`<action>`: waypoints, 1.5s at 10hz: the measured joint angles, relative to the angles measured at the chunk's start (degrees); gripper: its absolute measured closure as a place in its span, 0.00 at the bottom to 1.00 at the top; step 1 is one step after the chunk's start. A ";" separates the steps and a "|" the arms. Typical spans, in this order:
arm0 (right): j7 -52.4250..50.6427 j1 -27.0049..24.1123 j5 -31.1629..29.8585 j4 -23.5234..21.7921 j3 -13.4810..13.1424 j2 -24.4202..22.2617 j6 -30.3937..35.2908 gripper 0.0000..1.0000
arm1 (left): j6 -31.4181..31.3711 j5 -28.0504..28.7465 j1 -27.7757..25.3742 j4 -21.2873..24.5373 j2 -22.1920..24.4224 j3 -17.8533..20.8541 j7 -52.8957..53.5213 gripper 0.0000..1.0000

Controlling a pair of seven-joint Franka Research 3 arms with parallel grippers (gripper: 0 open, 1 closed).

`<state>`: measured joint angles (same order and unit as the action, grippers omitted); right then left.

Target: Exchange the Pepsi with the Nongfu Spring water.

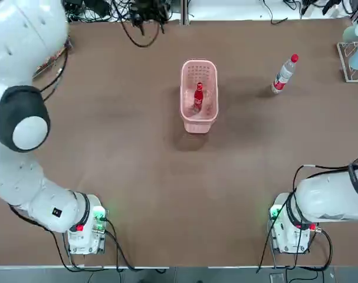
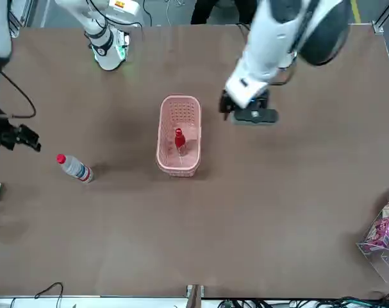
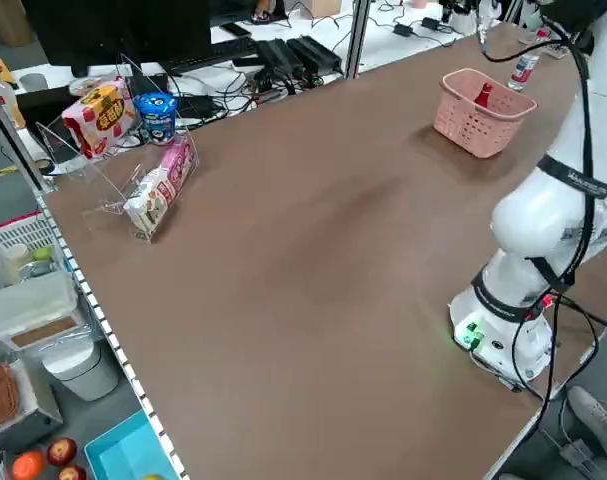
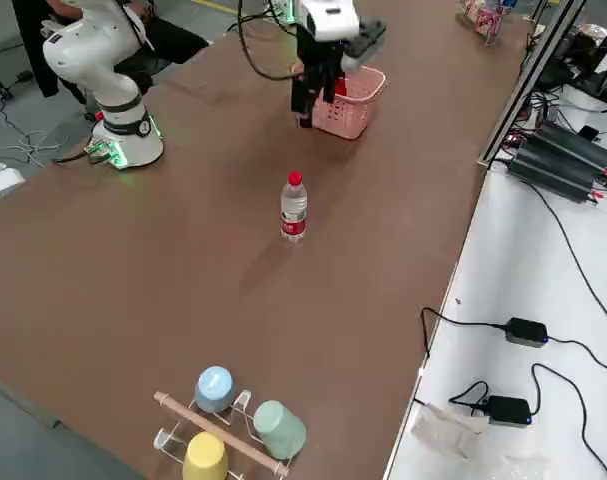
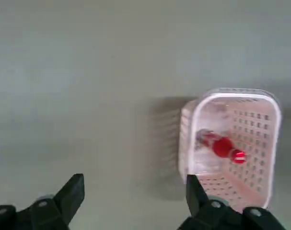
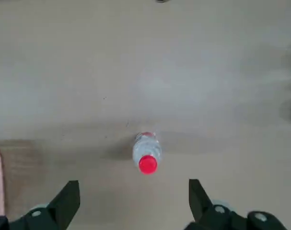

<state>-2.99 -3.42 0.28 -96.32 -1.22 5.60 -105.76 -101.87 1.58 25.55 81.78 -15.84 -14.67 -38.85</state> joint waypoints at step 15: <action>-11.14 -1.39 0.00 -25.91 0.07 0.50 -24.12 0.00 | -14.86 8.40 18.64 -8.25 -25.07 1.57 -17.35 0.39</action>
<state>-14.13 -4.81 0.28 -122.23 -1.15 6.10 -129.88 -116.73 9.98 44.19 73.53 -40.92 -13.09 -56.20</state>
